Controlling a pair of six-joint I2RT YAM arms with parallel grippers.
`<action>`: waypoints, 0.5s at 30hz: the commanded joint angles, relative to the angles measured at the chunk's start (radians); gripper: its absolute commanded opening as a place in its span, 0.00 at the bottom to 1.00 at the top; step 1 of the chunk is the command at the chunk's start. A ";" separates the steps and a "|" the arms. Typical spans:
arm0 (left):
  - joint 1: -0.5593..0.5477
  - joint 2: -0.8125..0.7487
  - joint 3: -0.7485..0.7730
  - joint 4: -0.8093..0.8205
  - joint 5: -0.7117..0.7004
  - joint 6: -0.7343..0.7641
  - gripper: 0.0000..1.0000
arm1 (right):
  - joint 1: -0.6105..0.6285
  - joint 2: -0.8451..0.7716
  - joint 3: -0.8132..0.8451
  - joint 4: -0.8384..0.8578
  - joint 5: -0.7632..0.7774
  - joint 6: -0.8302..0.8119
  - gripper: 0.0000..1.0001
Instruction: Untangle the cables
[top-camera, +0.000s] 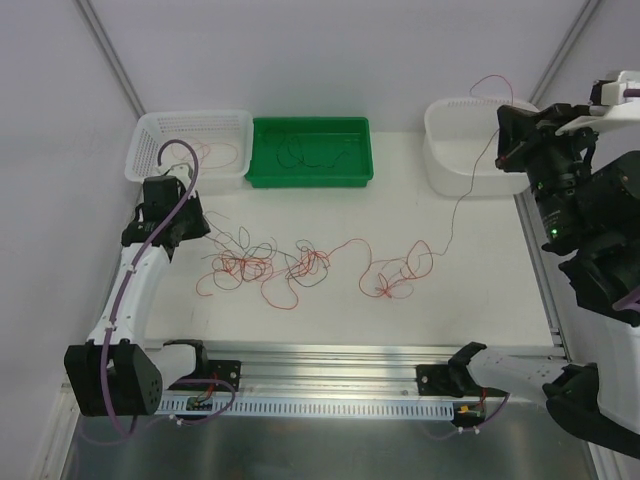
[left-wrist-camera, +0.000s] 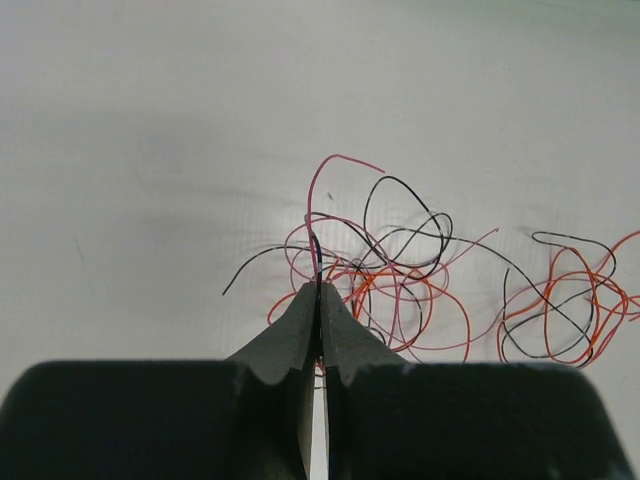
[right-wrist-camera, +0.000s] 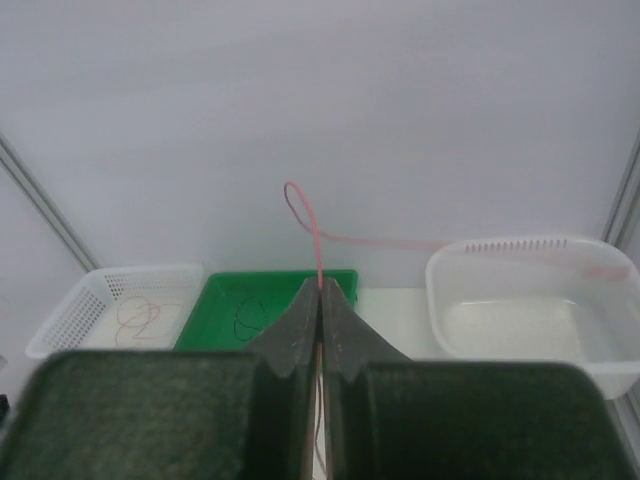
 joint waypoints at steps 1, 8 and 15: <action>-0.042 0.033 0.011 -0.005 0.064 -0.002 0.00 | 0.003 0.057 -0.053 0.080 -0.078 -0.037 0.01; -0.187 0.043 0.011 -0.008 0.136 0.007 0.31 | 0.005 0.109 -0.076 0.042 -0.220 0.062 0.01; -0.311 -0.088 -0.067 0.065 0.332 -0.112 0.89 | 0.005 0.119 -0.249 0.043 -0.371 0.197 0.01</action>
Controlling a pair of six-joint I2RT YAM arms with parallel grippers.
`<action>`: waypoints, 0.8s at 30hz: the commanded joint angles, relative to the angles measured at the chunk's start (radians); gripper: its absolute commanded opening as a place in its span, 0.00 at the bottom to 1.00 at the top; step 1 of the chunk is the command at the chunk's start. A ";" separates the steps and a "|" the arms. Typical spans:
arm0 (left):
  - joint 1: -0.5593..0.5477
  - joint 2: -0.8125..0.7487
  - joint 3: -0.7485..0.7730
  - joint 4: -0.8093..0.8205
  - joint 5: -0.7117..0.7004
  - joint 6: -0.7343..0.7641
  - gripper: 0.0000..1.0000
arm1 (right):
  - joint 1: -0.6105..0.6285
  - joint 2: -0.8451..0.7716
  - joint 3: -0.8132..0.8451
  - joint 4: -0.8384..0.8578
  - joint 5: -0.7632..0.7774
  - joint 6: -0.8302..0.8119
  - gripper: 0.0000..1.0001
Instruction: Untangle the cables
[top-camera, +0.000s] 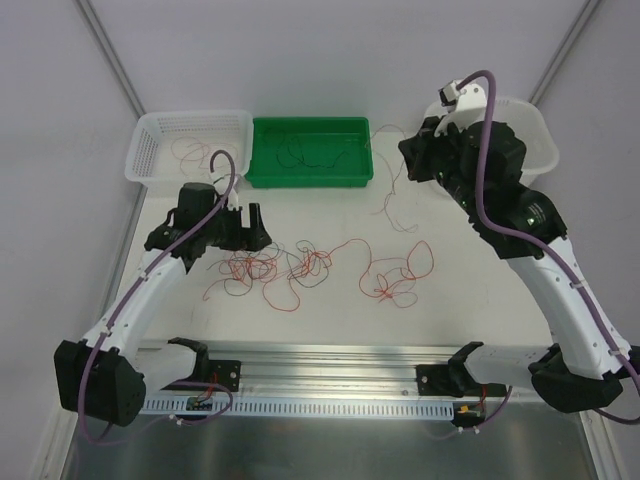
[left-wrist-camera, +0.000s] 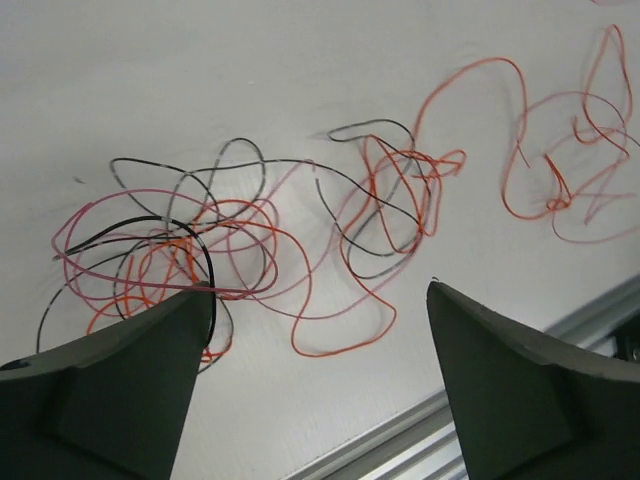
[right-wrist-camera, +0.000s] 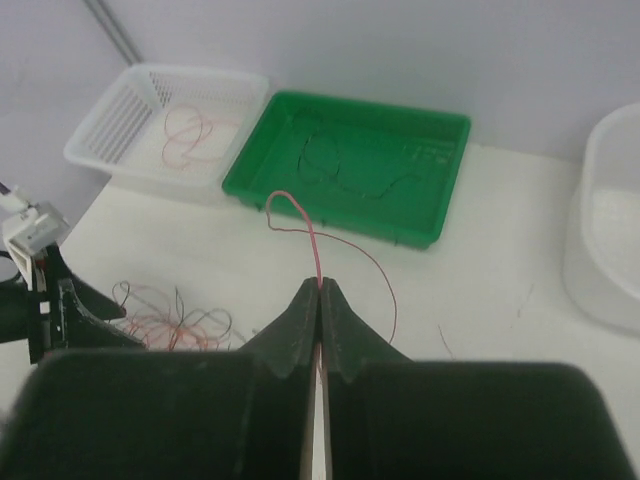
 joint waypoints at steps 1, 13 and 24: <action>-0.051 -0.131 -0.044 0.087 0.134 -0.089 0.94 | 0.005 -0.012 -0.074 0.037 -0.146 0.092 0.01; -0.322 -0.297 -0.108 0.428 0.113 -0.212 0.98 | 0.086 0.030 -0.314 0.134 -0.275 0.235 0.01; -0.410 -0.099 -0.004 0.259 -0.081 -0.132 0.99 | 0.146 0.042 -0.340 0.109 -0.310 0.198 0.01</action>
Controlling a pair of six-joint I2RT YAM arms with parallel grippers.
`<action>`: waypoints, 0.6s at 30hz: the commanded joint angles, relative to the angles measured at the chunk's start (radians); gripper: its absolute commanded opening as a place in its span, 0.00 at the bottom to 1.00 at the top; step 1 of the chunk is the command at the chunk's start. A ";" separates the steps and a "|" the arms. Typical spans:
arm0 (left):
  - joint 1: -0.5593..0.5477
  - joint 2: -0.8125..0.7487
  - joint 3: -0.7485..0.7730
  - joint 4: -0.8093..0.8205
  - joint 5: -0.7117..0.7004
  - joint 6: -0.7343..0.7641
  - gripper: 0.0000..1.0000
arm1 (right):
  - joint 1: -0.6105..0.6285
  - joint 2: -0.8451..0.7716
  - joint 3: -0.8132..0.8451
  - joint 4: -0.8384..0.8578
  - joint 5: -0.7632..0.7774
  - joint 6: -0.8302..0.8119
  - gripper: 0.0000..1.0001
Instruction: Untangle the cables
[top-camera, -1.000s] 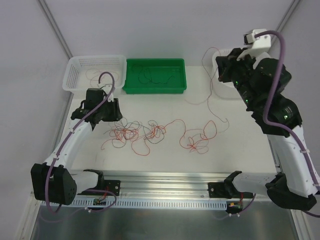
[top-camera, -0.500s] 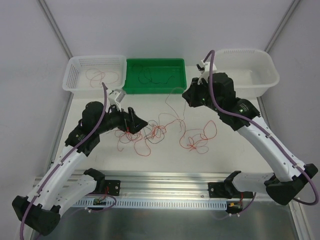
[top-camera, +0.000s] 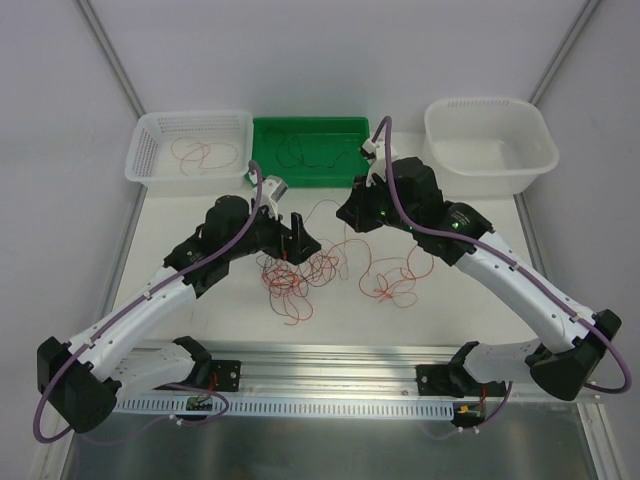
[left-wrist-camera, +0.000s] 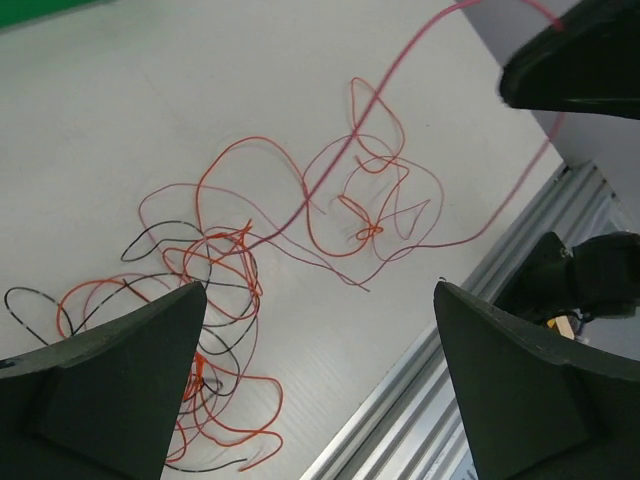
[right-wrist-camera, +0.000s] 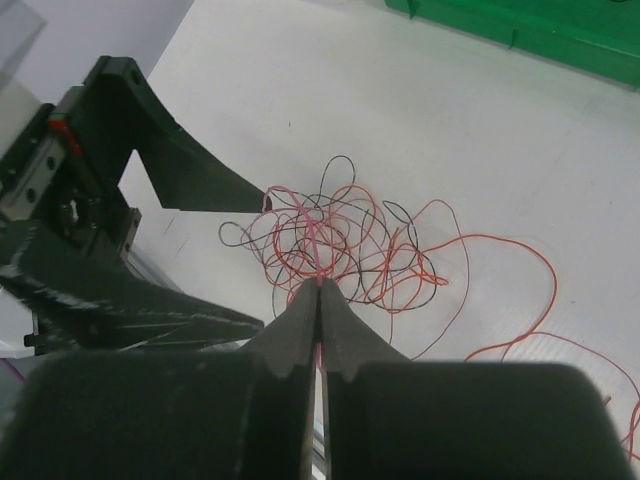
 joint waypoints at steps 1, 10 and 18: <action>-0.008 0.015 0.036 -0.061 -0.056 0.032 0.99 | 0.004 -0.021 -0.006 0.029 -0.037 -0.011 0.01; -0.025 0.033 0.060 0.054 0.025 0.262 0.96 | 0.015 -0.034 -0.015 0.022 -0.107 -0.057 0.01; -0.028 0.150 0.134 0.084 0.039 0.313 0.77 | 0.025 -0.050 -0.041 0.023 -0.128 -0.068 0.01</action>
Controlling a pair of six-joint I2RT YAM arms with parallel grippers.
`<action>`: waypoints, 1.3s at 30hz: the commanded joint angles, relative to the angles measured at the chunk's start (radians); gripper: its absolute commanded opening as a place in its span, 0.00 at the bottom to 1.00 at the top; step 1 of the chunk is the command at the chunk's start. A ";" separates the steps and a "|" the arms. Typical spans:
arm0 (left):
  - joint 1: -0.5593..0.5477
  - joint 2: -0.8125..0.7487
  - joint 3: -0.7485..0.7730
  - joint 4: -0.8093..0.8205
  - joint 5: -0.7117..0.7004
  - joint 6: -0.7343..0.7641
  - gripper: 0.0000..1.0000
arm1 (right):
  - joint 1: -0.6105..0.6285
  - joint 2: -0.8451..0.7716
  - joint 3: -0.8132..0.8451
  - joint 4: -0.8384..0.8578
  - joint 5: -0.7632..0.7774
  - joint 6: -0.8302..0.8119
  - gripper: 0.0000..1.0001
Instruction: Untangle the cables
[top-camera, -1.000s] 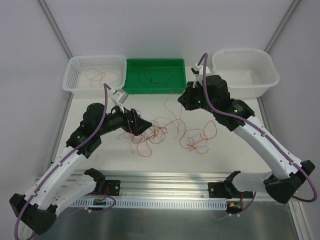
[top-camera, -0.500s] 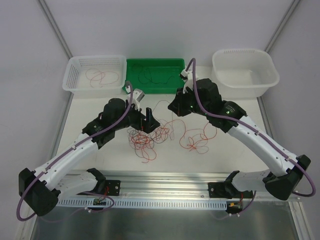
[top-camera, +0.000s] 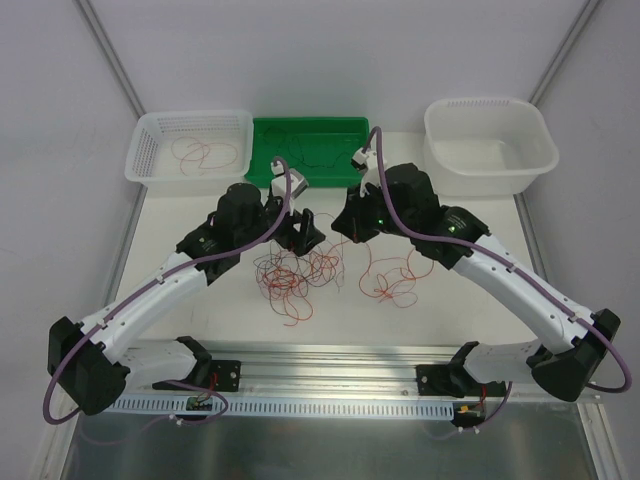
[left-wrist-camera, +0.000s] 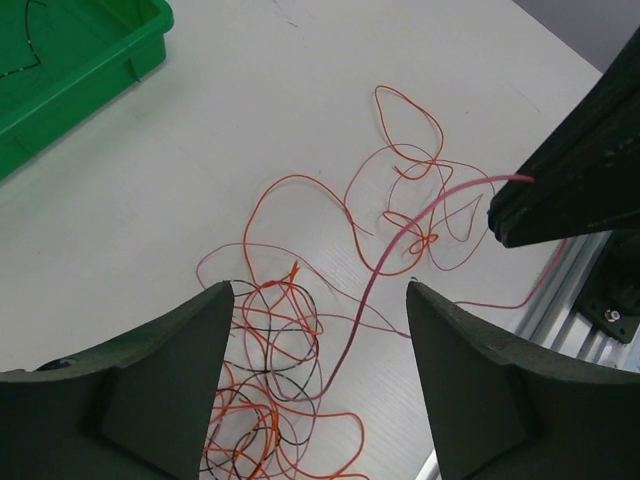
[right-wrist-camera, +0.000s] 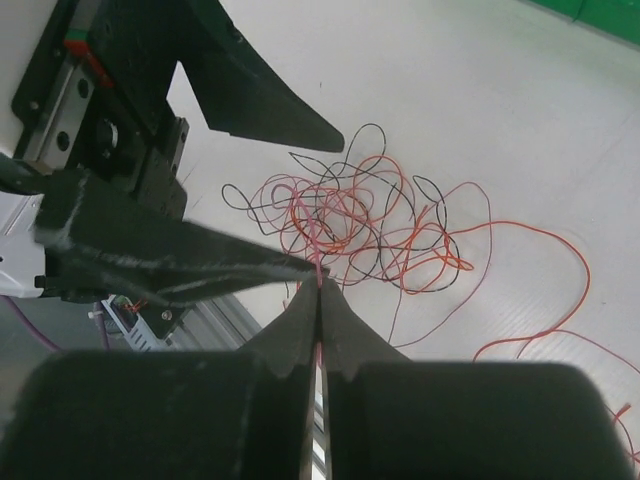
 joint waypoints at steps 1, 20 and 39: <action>-0.007 0.031 0.063 0.058 0.044 0.050 0.68 | 0.008 -0.044 -0.008 0.024 -0.027 -0.021 0.01; 0.225 0.146 0.521 -0.132 -0.077 -0.122 0.00 | 0.010 -0.326 -0.253 -0.120 0.177 -0.084 0.89; 0.709 0.638 1.329 -0.185 -0.162 -0.231 0.00 | 0.010 -0.553 -0.471 -0.246 0.363 -0.016 1.00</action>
